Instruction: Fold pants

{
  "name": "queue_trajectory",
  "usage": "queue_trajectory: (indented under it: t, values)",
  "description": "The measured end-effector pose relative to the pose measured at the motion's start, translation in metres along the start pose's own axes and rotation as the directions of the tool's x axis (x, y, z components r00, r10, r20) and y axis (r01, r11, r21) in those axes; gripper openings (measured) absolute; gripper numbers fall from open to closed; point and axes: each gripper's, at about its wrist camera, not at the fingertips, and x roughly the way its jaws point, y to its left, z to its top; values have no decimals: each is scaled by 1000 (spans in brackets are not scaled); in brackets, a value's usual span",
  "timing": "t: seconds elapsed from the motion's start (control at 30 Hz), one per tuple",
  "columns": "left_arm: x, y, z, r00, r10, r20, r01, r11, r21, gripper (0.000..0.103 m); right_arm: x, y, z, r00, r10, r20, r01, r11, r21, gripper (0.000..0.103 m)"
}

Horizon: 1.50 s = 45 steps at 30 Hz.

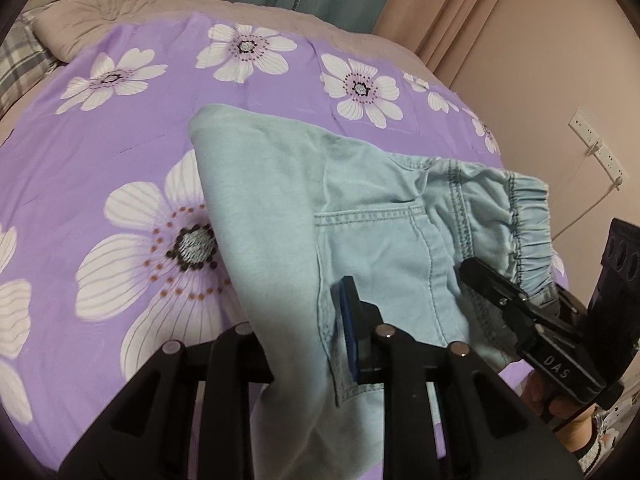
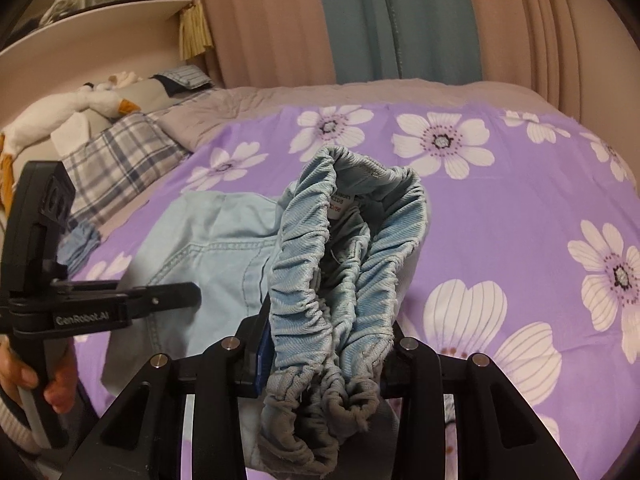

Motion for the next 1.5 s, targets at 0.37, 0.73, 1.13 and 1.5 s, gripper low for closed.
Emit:
queue_trajectory:
  t: [0.37, 0.73, 1.13, 1.5]
  values:
    - [-53, 9, -29, 999, 2, 46, 0, 999, -37, 21, -27, 32, -11, 999, 41, 13, -41, 998, -40, 40]
    - [-100, 13, -40, 991, 10, 133, -2, 998, -56, 21, -56, 68, -12, 995, 62, 73, -52, 990, -132, 40]
    - [-125, 13, -46, 981, 39, 190, -26, 997, -70, 21, -67, 78, -7, 987, 98, 126, -75, 981, -181, 40]
    - [-131, 14, -46, 977, 41, 210, -27, 997, -69, 22, -72, 80, -7, 986, 102, 133, -77, 980, -181, 40]
